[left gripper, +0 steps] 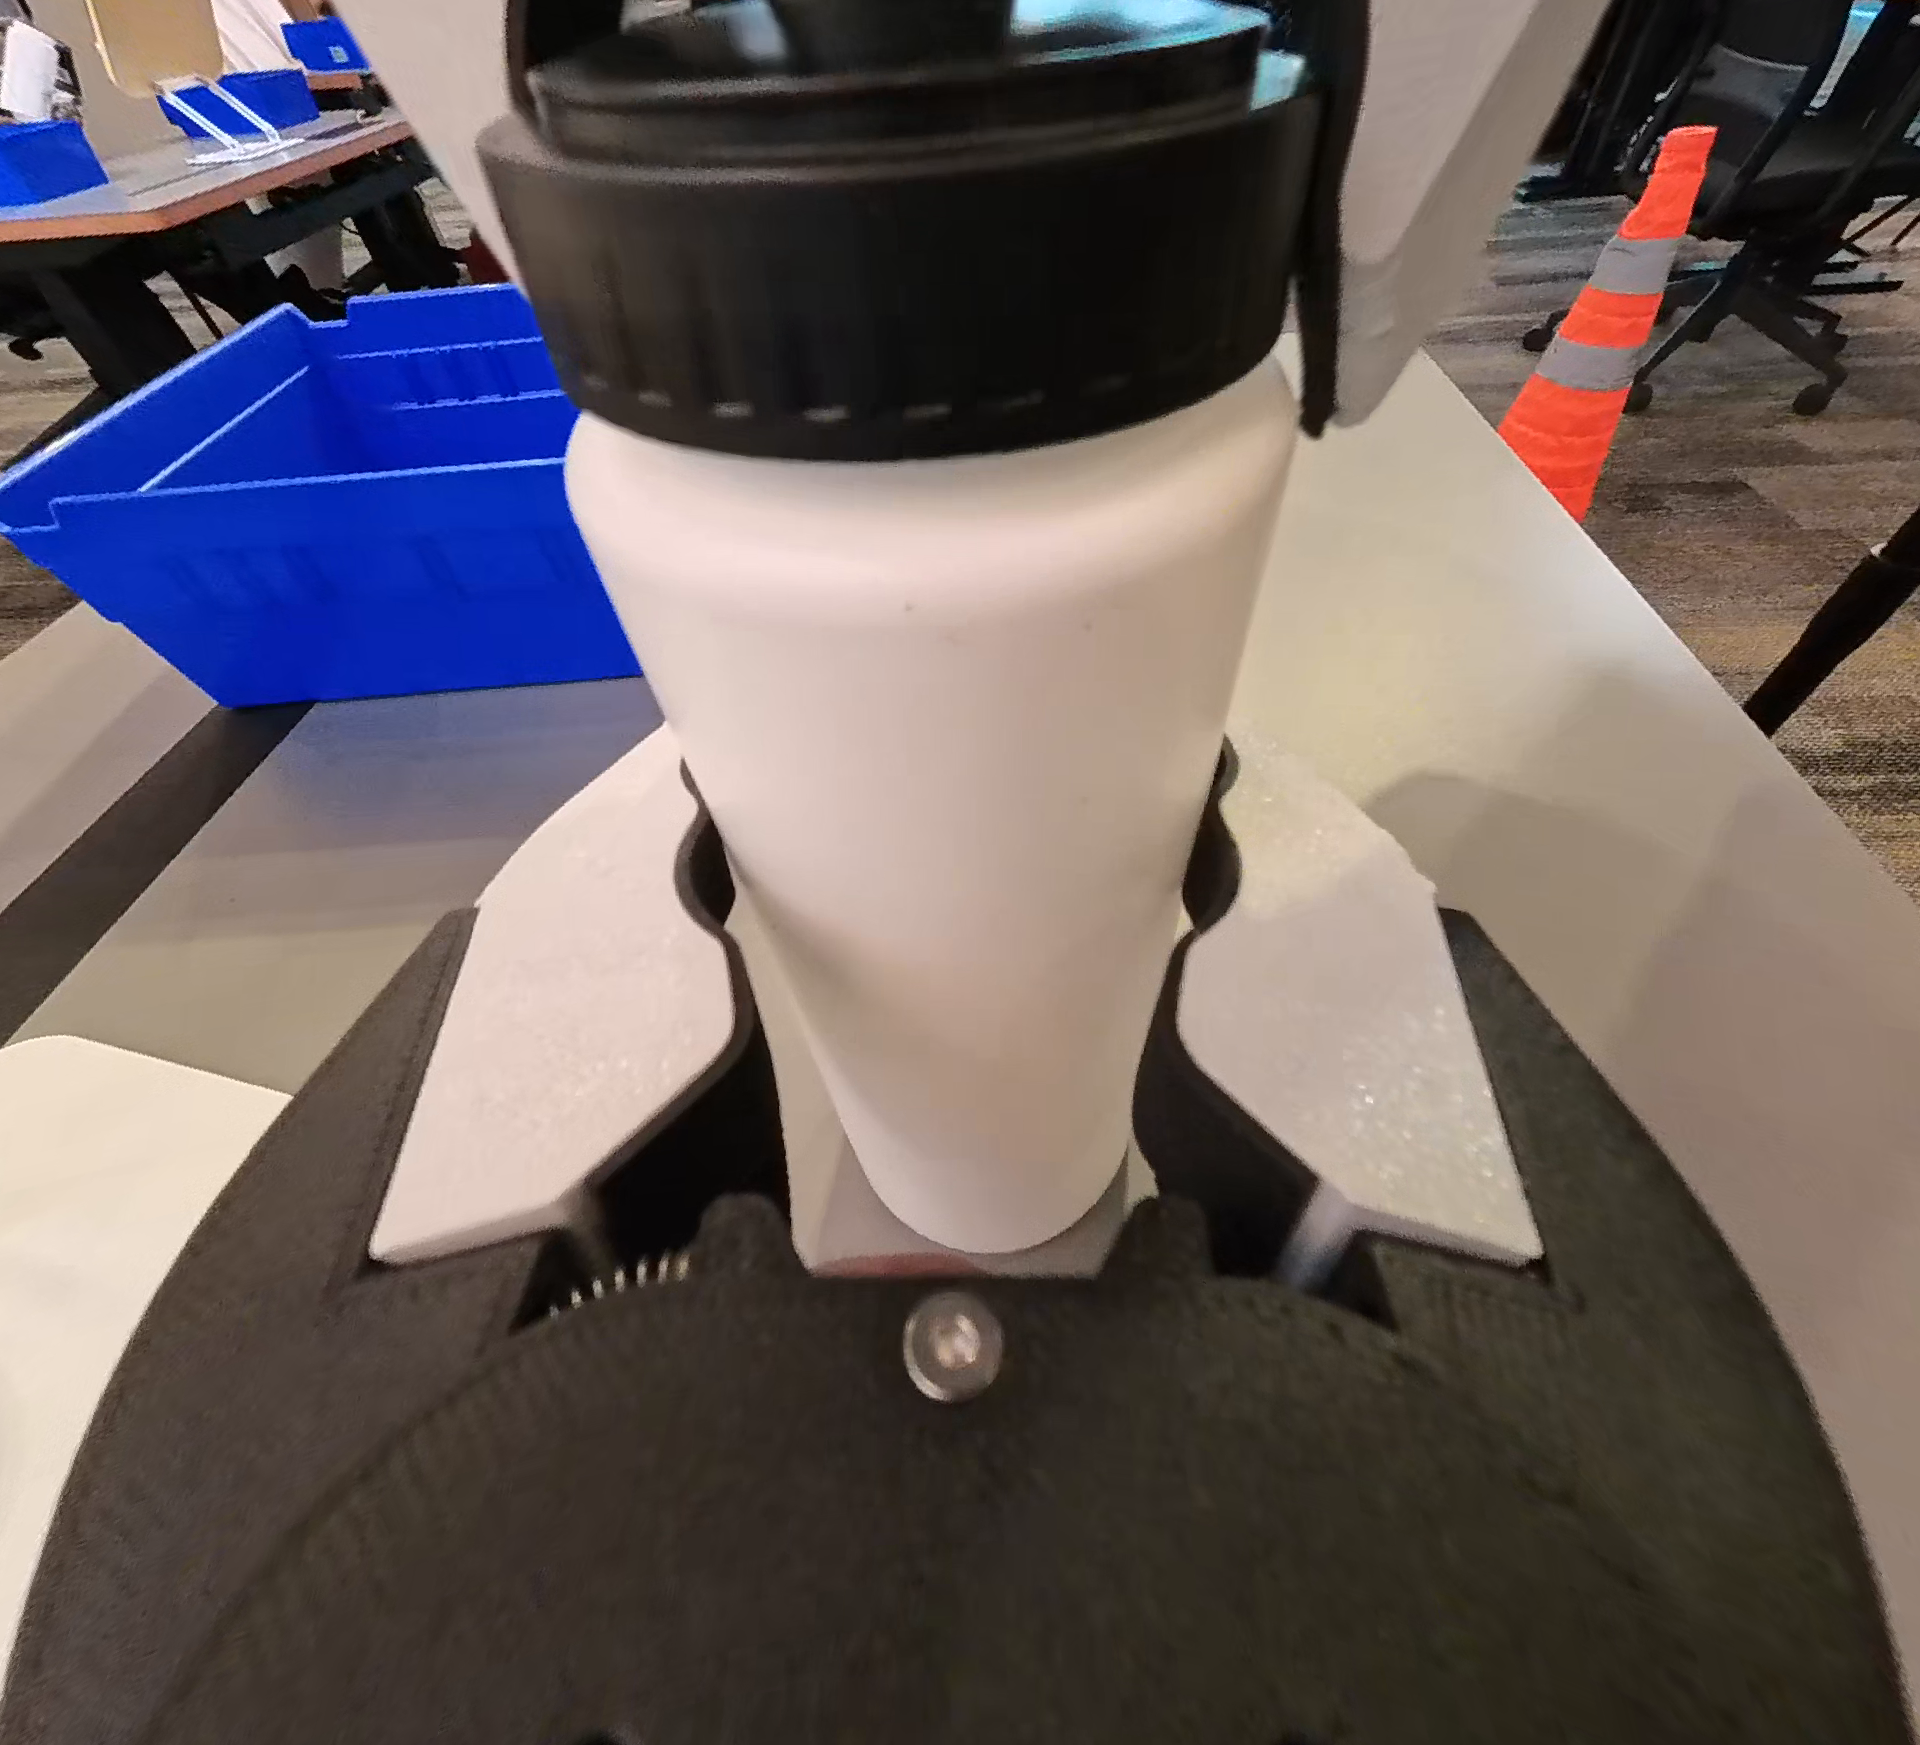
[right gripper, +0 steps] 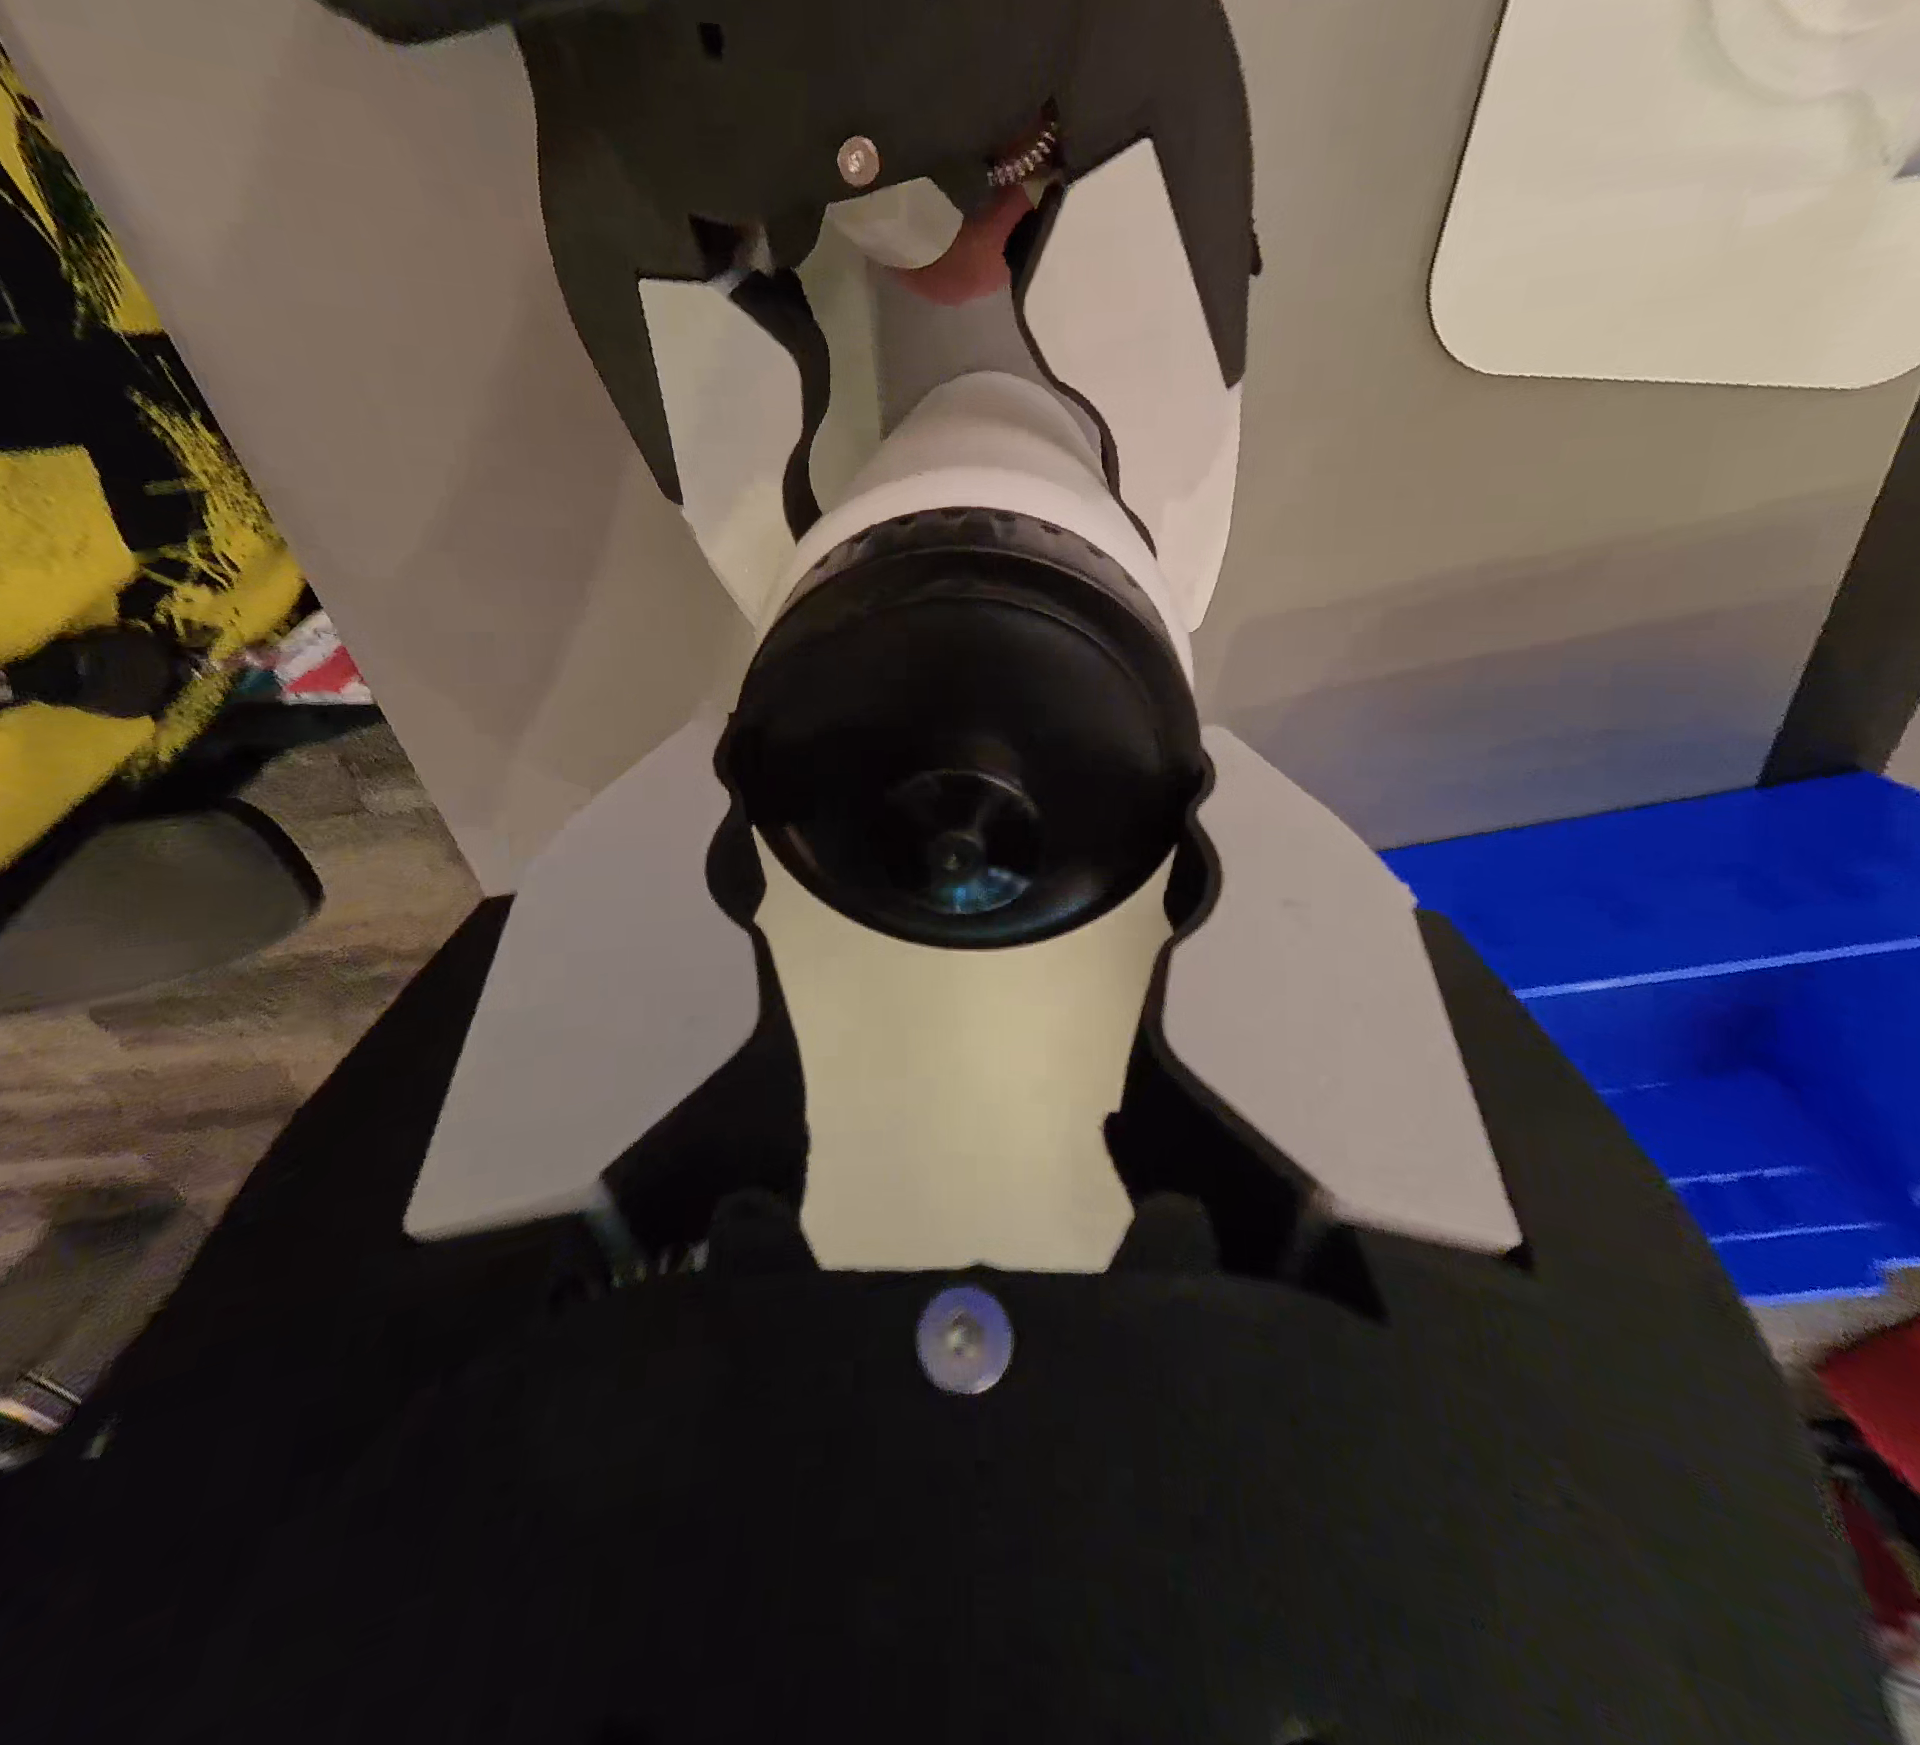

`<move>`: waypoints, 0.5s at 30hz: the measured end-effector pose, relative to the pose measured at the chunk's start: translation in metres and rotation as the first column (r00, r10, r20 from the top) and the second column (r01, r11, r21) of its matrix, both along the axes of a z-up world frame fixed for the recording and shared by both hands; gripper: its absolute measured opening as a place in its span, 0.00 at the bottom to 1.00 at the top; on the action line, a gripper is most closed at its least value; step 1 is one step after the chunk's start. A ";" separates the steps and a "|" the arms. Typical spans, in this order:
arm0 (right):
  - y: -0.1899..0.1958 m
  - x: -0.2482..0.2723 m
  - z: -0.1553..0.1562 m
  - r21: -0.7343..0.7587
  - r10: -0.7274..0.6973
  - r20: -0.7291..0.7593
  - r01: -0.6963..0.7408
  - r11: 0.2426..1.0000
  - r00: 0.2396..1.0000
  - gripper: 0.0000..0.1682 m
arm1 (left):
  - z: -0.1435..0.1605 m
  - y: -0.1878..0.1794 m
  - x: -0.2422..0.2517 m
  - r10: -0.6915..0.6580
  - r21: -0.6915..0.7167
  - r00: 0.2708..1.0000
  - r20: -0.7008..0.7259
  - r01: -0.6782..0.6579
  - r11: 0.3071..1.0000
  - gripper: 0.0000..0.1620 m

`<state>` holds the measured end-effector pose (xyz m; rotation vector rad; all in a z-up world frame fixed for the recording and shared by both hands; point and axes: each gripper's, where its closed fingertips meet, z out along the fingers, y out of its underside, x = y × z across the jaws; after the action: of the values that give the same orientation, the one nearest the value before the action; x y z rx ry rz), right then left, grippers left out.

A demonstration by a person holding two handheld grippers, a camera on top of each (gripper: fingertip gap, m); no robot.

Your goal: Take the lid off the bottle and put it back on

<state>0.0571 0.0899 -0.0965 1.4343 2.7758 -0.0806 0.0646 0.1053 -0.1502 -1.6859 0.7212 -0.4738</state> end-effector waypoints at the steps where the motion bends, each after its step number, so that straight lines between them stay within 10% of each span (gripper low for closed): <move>1: 0.001 0.001 0.000 0.025 0.054 0.015 -0.054 0.998 0.998 0.46 | 0.000 0.000 0.000 -0.001 0.001 1.000 -0.002 0.001 1.000 0.54; 11: 0.022 -0.005 0.008 0.351 0.547 0.378 -0.662 0.662 0.747 0.47 | 0.000 0.000 -0.002 0.000 -0.002 1.000 -0.001 0.000 1.000 0.54; 15: 0.012 -0.006 0.007 0.288 0.399 0.272 -0.469 0.835 0.876 0.54 | 0.000 0.000 -0.002 -0.001 -0.002 1.000 0.000 0.001 1.000 0.54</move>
<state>0.0507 0.1019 -0.0895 0.7392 2.9553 0.5554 0.0622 0.1052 -0.1505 -1.6878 0.7221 -0.4754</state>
